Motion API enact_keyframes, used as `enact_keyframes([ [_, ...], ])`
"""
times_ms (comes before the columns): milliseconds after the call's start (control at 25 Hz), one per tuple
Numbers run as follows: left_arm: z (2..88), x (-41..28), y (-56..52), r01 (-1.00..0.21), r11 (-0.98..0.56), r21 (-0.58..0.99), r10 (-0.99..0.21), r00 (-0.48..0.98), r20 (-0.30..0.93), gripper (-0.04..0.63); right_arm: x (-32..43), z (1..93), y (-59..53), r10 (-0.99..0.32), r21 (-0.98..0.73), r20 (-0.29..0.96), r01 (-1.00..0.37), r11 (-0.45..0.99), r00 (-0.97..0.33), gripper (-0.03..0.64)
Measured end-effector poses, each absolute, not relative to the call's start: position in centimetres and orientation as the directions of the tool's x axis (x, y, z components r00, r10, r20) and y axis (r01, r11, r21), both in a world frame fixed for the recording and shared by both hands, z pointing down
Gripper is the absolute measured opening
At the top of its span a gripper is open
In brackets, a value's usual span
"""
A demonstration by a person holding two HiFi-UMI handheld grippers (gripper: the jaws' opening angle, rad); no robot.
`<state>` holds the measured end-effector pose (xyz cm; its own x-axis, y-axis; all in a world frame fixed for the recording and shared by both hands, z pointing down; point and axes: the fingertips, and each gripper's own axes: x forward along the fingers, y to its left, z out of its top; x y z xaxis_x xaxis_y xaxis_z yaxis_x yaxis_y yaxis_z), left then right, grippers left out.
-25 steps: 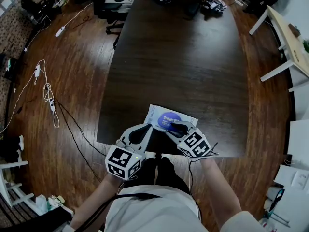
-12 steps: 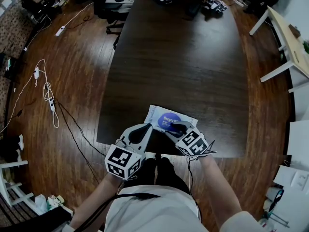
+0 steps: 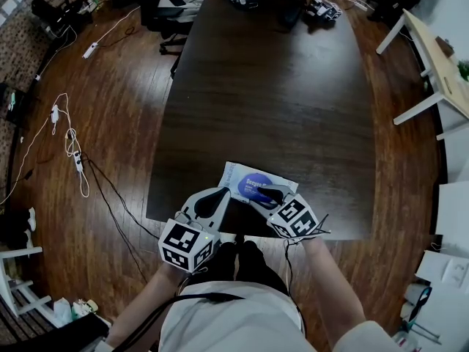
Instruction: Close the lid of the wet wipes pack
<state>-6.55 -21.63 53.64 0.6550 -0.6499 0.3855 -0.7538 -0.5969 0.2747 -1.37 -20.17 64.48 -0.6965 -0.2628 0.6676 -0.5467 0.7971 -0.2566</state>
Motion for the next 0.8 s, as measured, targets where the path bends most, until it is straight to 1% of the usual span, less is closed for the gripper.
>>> enact_keyframes([
  [400, 51.7, -5.3, -22.5, -0.735, -0.625, 0.264, -0.645, 0.677, 0.355, 0.002, -0.6, 59.3, -21.7, -0.361, -0.283, 0.558, -0.580, 0.763, -0.747, 0.135],
  [600, 50.1, -4.8, -22.9, -0.726, -0.639, 0.254, -0.651, 0.687, 0.324, 0.002, 0.7, 54.8, -21.8, -0.467, -0.241, 0.473, -0.620, 0.746, -0.747, 0.135],
  [800, 48.1, -4.8, -23.2, -0.720, -0.653, 0.237, -0.660, 0.693, 0.289, 0.002, 1.7, 49.8, -21.9, -0.569, -0.222, 0.355, -0.658, 0.719, -0.742, 0.126],
])
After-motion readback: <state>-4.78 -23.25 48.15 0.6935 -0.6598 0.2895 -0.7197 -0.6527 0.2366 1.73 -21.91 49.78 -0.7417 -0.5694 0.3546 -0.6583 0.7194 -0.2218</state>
